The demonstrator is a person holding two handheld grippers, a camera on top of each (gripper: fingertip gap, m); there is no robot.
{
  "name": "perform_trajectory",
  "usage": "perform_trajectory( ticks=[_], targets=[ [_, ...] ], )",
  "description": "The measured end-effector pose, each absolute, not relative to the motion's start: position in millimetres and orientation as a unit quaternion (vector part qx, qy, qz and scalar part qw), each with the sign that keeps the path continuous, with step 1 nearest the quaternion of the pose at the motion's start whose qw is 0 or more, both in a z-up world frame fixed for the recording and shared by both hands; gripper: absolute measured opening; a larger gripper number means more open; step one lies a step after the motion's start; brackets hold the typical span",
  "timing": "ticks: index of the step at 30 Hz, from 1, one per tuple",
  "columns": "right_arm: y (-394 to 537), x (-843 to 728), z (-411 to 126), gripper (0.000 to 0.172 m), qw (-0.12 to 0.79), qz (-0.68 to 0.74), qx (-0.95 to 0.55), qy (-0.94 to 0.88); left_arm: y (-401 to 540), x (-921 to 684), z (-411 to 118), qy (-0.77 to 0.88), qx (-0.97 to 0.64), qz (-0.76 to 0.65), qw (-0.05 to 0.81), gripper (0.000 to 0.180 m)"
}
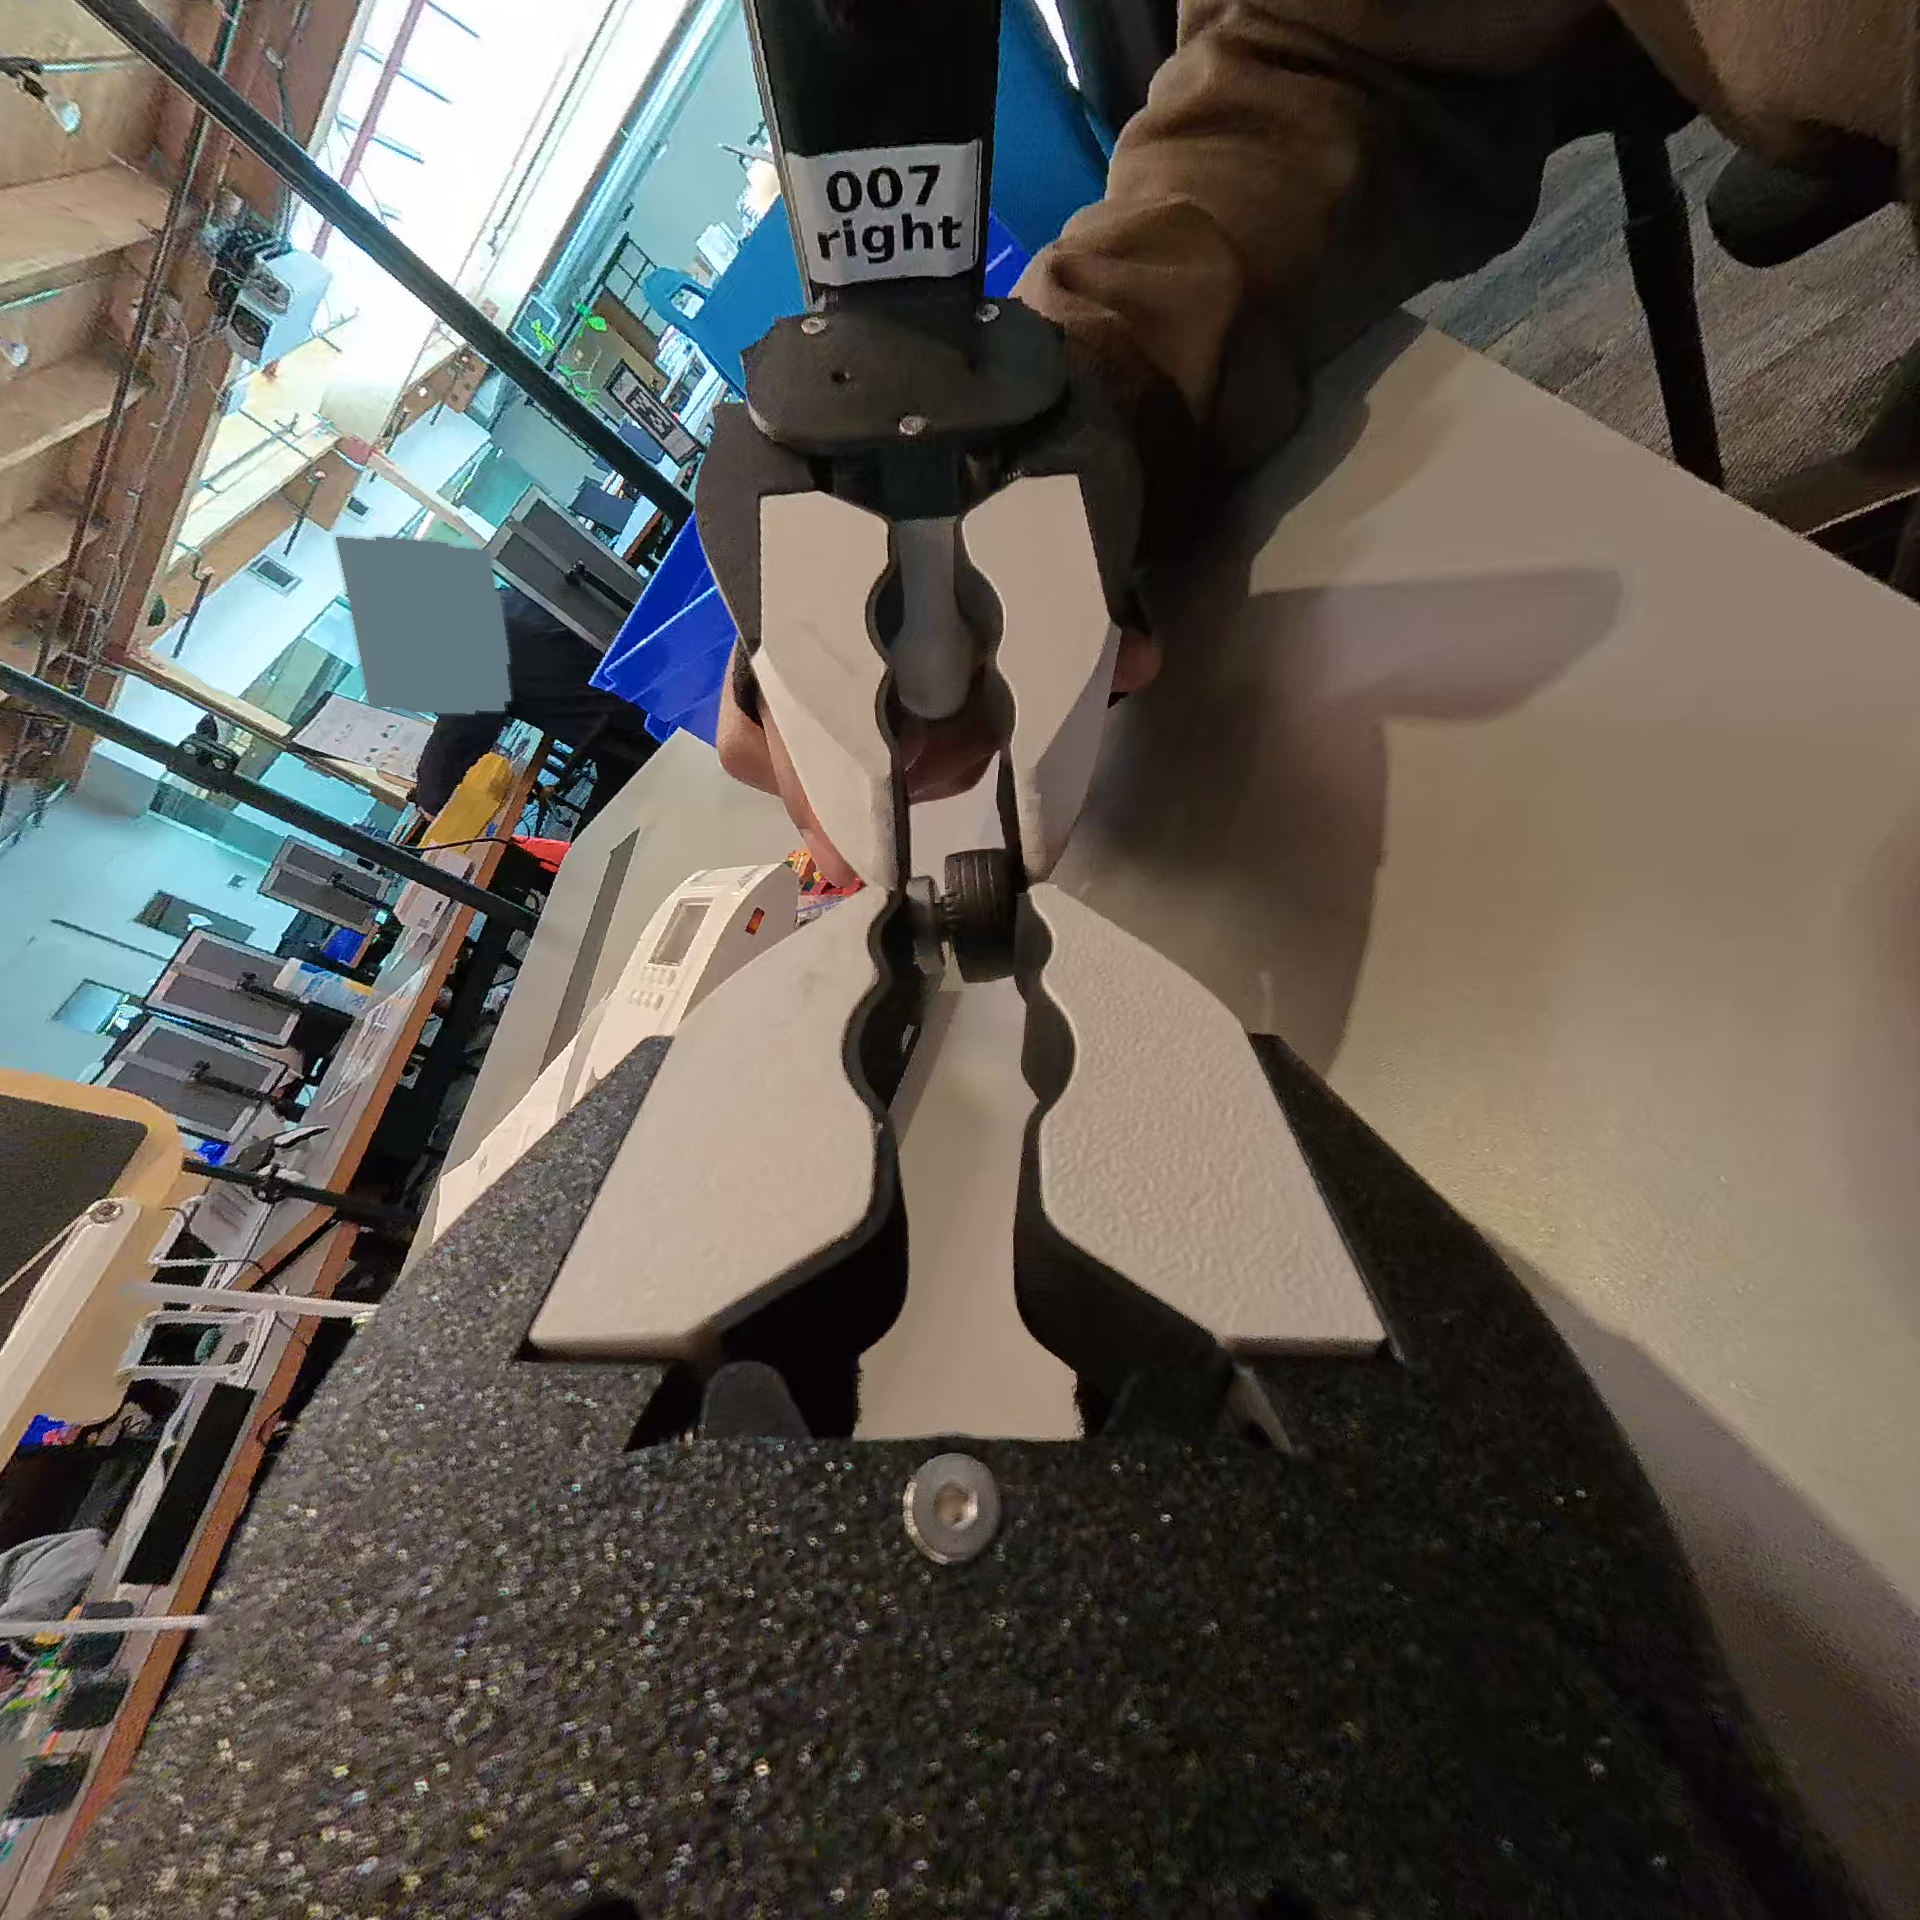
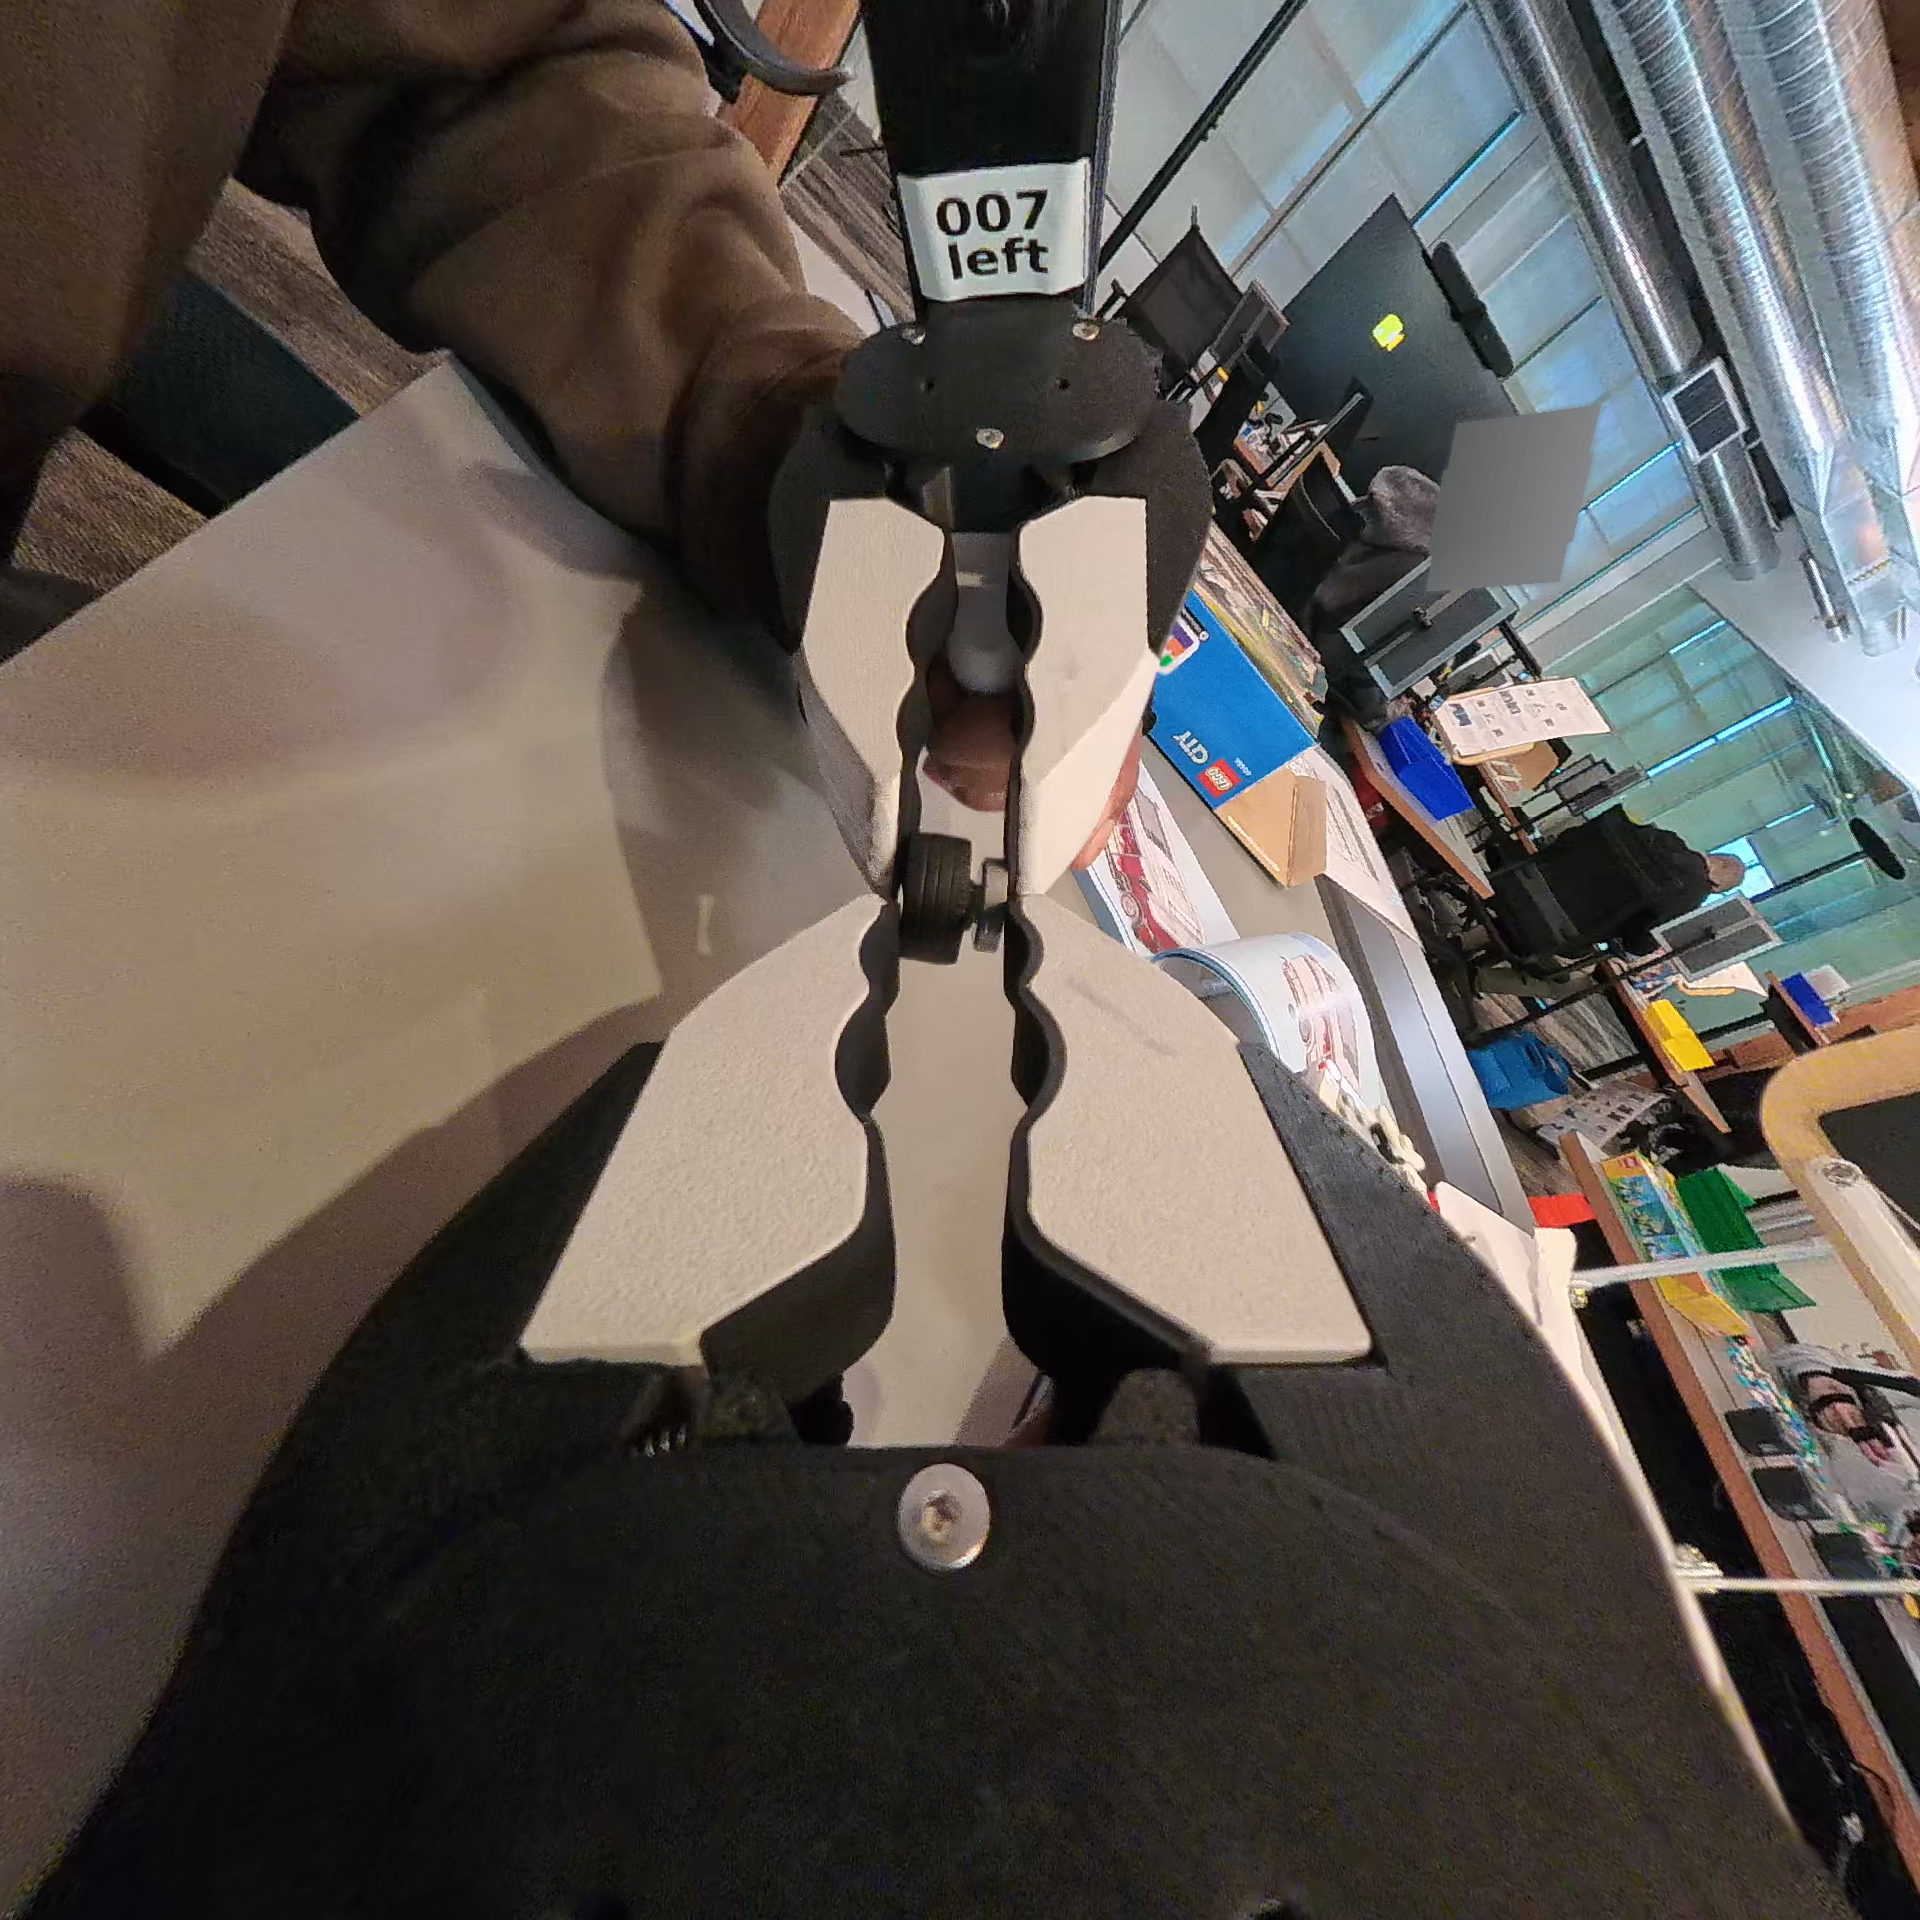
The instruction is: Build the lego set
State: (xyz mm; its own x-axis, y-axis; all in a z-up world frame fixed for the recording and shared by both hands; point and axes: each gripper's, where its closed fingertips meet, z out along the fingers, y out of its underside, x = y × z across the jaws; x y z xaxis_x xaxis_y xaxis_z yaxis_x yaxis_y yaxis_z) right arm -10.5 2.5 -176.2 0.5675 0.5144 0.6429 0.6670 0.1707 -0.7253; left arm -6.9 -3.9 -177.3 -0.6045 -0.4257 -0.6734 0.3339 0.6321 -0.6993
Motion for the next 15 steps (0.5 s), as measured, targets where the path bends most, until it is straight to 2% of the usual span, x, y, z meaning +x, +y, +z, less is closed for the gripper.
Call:
perform_trajectory(
  ticks=[4,15],
  targets=[
    [3,-10,-177,0.018,0.606,-0.06,-0.645,-0.462,-5,-7,-178,0.787,-0.033,-0.432,0.438,0.019],
    [-7,-19,-179,0.017,0.586,0.082,-0.673,-0.443,-13,-17,-179,0.791,-0.013,-0.452,0.412,0.019]
  ],
)
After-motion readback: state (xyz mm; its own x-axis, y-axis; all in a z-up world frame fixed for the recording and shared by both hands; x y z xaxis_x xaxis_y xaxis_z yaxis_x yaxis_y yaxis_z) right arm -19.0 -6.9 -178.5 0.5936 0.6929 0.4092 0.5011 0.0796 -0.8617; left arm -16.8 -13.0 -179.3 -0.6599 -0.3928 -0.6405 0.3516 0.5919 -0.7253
